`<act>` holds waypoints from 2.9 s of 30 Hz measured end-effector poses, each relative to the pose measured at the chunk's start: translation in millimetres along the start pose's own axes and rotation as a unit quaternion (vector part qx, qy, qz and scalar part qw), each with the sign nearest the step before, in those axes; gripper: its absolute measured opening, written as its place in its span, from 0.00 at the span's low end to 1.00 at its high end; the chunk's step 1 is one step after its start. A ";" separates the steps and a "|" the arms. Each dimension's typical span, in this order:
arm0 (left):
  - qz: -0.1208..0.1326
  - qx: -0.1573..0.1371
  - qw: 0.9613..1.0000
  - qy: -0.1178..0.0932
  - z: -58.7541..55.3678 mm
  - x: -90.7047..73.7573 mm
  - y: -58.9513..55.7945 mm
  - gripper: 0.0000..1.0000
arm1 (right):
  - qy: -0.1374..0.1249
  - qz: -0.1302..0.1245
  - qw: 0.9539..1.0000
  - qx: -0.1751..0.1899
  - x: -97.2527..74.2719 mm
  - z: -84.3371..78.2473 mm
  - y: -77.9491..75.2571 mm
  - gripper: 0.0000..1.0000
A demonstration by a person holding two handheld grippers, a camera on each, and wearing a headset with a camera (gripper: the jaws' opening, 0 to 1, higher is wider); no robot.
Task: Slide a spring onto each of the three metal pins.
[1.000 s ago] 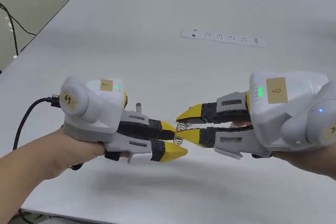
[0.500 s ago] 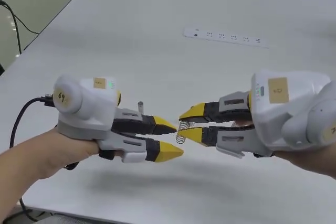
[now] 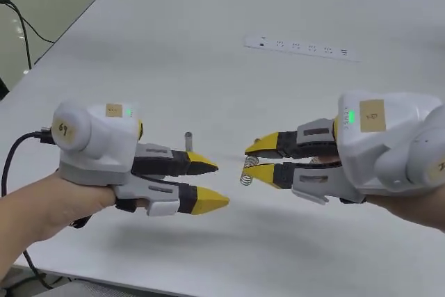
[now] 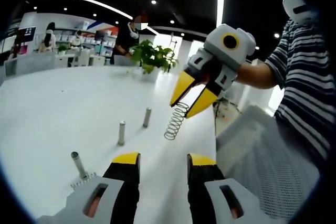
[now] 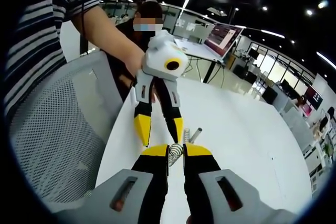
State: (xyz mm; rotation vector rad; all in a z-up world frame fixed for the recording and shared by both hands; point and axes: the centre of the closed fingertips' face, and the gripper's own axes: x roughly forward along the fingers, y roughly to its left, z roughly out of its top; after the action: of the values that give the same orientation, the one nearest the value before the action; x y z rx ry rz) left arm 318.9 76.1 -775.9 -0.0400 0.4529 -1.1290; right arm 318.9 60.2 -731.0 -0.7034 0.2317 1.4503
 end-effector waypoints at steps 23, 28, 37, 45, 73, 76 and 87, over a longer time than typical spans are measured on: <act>0.052 -0.030 0.998 -0.013 -10.6 -25.6 18.9 0.50 | 0.012 -0.007 1.000 -0.005 -0.7 -8.7 -3.9 0.07; 0.072 -0.029 0.997 -0.017 -12.6 -33.9 25.8 0.61 | 0.014 -0.009 1.000 -0.003 -0.2 -11.8 -5.8 0.07; 0.118 -0.022 0.993 -0.018 -20.9 -51.1 43.8 0.82 | 0.018 -0.016 1.000 0.006 0.5 -17.4 -10.9 0.07; 0.129 -0.022 0.991 -0.025 -20.2 -53.1 46.5 0.94 | 0.024 -0.019 0.999 0.010 0.4 -21.5 -12.2 0.07; 0.133 -0.010 0.990 -0.042 -18.6 -60.5 48.0 0.98 | 0.028 -0.064 0.996 0.057 -3.6 -39.8 -49.0 0.07; 0.134 -0.012 0.990 -0.044 -18.8 -61.6 48.6 0.98 | 0.029 -0.069 0.996 0.057 -2.8 -40.3 -54.3 0.07; 0.137 -0.013 0.990 -0.044 -17.0 -62.3 48.4 0.98 | 0.019 -0.101 0.992 0.074 0.4 -36.5 -82.6 0.07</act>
State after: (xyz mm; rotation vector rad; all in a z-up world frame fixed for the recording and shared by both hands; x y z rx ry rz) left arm 332.6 155.3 -783.3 -0.0488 0.3813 -0.8486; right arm 407.4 42.9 -735.2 -0.6157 0.2853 1.2147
